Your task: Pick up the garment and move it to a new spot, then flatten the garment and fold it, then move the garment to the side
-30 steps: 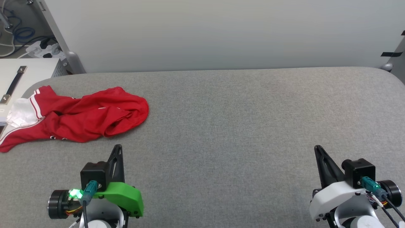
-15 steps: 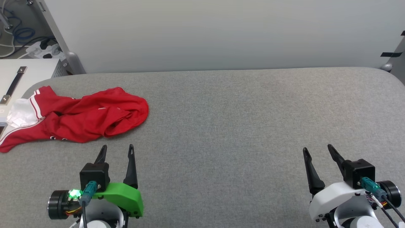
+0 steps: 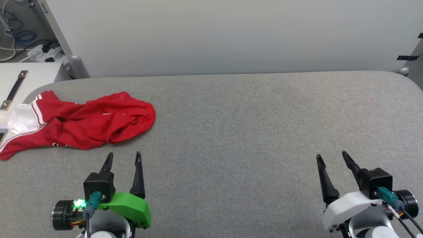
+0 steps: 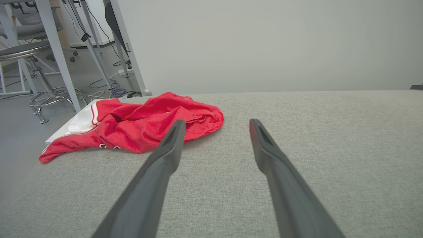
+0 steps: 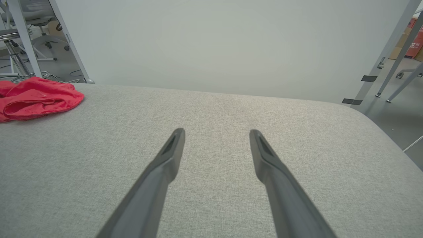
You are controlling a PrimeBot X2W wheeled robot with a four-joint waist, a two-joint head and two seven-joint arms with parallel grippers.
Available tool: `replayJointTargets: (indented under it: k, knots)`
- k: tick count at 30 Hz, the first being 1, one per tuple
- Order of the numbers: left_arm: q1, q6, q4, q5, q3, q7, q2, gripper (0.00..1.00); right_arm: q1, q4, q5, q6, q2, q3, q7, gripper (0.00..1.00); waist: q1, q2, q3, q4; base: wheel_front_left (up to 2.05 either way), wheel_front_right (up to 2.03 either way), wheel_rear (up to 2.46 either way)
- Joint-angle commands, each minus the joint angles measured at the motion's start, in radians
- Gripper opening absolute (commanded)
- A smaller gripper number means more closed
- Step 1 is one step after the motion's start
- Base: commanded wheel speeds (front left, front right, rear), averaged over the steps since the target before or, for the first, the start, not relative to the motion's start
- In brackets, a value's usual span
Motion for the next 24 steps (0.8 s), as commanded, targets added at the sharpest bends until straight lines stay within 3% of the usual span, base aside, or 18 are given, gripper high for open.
replayJointTargets:
  k: [1, 24]
  knots:
    - [0.016, -0.002, 0.002, -0.01, -0.003, -0.01, -0.001, 1.0, 0.0, 0.001, 0.005, 0.0, -0.001, 0.001, -0.012, 1.0, 0.0, 0.0, 0.0, 0.0, 0.0, 0.0, 0.0]
    - [0.034, -0.016, -0.015, -0.048, -0.01, -0.059, -0.002, 1.0, 0.004, -0.035, 0.019, 0.0, -0.001, 0.003, -0.061, 1.0, 0.0, 0.0, 0.0, 0.001, 0.0, 0.0, 0.0]
